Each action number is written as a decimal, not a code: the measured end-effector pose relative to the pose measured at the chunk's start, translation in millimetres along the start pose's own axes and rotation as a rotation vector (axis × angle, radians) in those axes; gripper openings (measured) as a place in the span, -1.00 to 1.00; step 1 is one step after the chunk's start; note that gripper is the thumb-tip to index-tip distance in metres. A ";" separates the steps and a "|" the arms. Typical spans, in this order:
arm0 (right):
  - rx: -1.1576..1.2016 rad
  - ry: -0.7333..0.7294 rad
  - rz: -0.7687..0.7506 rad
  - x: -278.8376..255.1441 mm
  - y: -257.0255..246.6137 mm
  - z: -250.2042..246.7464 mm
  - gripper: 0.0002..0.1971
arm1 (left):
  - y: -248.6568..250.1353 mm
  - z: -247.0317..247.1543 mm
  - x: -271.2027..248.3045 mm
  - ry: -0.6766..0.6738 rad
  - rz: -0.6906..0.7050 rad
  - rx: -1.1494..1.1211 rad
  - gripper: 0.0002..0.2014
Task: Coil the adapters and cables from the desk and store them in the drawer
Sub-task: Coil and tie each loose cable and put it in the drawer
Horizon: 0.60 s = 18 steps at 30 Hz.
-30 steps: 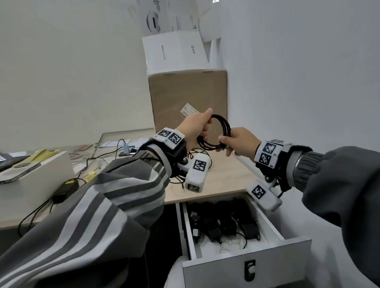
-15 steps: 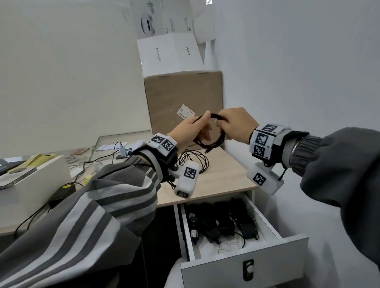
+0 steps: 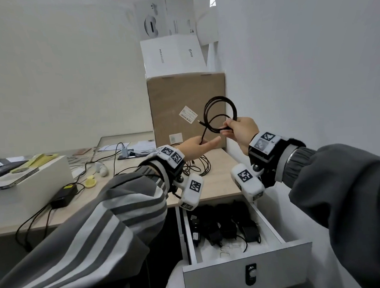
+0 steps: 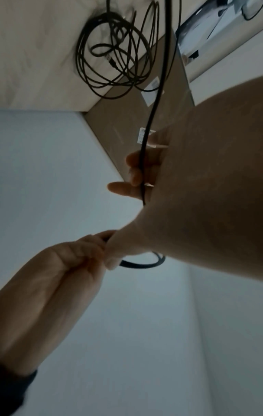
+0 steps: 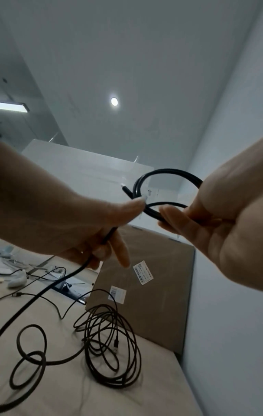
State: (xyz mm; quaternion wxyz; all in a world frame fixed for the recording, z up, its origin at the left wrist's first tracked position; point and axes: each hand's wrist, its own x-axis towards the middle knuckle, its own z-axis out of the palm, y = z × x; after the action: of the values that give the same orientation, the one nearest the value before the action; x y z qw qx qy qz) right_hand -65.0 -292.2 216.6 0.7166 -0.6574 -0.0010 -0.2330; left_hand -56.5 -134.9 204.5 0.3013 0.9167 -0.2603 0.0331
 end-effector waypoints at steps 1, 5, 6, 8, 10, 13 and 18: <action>-0.035 0.001 -0.006 -2.5 1.9 1.8 -0.81 | 2.6 0.2 0.4 0.007 0.011 -0.031 -0.20; -0.239 -0.057 -0.026 -13.6 17.7 5.8 -0.80 | 16.4 -0.1 1.0 0.170 0.039 -0.308 -0.68; -0.276 -0.096 -0.012 -17.3 22.0 6.2 -0.77 | 15.5 1.4 4.7 0.224 0.032 -0.370 -0.71; -0.353 -0.171 0.000 -25.7 25.4 7.1 -0.71 | 12.7 3.3 10.1 0.291 0.002 -0.512 -0.75; -0.474 -0.195 -0.020 -30.2 23.6 6.8 -0.72 | 12.8 5.5 11.5 0.270 -0.022 -0.717 -0.75; -0.569 -0.227 -0.009 -30.1 17.1 3.2 -0.71 | 17.0 4.3 7.0 0.184 0.085 -1.007 -0.80; -0.765 -0.319 -0.187 -28.1 10.0 -10.5 -0.75 | 7.7 0.1 4.5 0.148 0.094 -0.887 -0.77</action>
State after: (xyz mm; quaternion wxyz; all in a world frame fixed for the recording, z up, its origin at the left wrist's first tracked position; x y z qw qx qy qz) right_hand -89.9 -292.5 197.1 0.3878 -0.9008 -0.0851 -0.1759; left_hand -56.5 -142.3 209.6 0.6811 0.6812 -0.2683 -0.0028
